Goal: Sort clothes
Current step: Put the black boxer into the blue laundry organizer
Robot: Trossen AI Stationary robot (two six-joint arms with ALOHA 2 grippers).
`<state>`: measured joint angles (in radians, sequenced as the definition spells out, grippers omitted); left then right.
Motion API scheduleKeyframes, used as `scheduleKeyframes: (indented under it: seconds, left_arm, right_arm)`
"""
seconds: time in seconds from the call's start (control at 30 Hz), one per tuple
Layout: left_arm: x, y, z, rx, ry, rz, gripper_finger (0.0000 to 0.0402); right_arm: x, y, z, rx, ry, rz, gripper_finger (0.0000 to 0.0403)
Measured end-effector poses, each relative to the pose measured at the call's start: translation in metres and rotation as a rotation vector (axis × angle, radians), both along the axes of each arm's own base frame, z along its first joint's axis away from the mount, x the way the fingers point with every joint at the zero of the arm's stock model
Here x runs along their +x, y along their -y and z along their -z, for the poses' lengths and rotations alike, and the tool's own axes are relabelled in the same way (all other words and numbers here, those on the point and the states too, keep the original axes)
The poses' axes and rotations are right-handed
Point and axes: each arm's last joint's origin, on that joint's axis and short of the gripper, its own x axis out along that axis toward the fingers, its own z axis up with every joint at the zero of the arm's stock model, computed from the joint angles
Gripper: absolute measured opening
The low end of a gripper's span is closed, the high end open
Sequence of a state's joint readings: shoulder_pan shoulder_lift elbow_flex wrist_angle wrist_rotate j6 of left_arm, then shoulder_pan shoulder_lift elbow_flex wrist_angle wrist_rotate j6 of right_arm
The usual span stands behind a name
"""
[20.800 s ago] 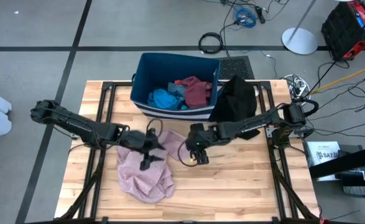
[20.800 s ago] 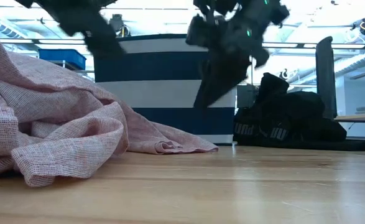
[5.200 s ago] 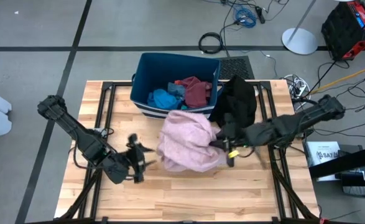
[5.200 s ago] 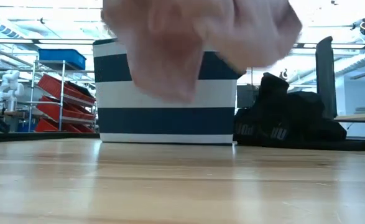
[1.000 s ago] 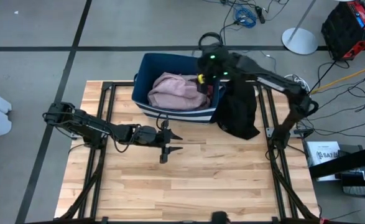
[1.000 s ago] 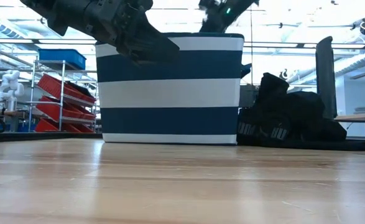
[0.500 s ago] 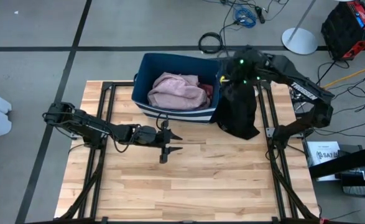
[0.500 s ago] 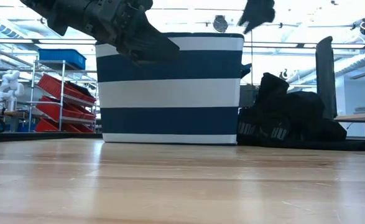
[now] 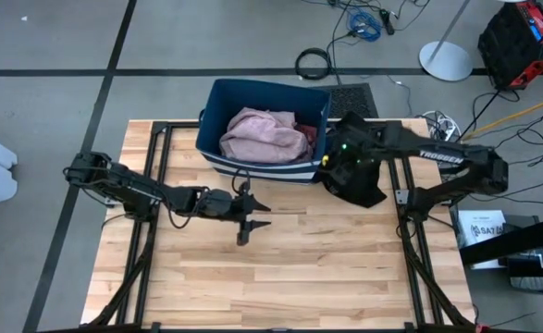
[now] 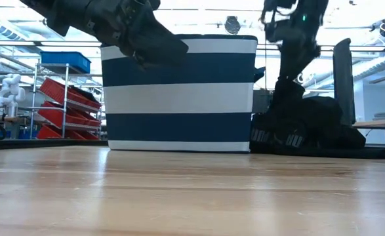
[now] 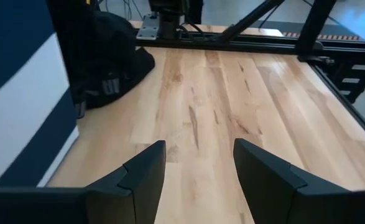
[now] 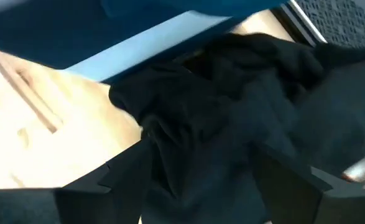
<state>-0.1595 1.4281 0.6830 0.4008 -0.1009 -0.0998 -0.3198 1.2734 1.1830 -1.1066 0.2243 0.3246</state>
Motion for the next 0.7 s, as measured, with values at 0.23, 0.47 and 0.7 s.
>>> scheduleKeyframes:
  seconds: [0.23,0.47,0.7]
  left_arm:
    - [-0.001,0.004,0.0,-0.047,-0.001,-0.01,0.0199]
    - [0.001,0.004,-0.004,-0.078,0.039,-0.02,0.0199]
    - [0.002,0.007,-0.009,-0.088,0.09,-0.009,0.0199]
  right_arm:
    - [0.004,0.002,0.042,-0.044,0.005,-0.038,0.0239]
    - [0.001,0.003,0.047,-0.105,-0.057,-0.058,0.003]
    - [0.004,-0.006,0.036,-0.047,-0.001,-0.117,0.0004]
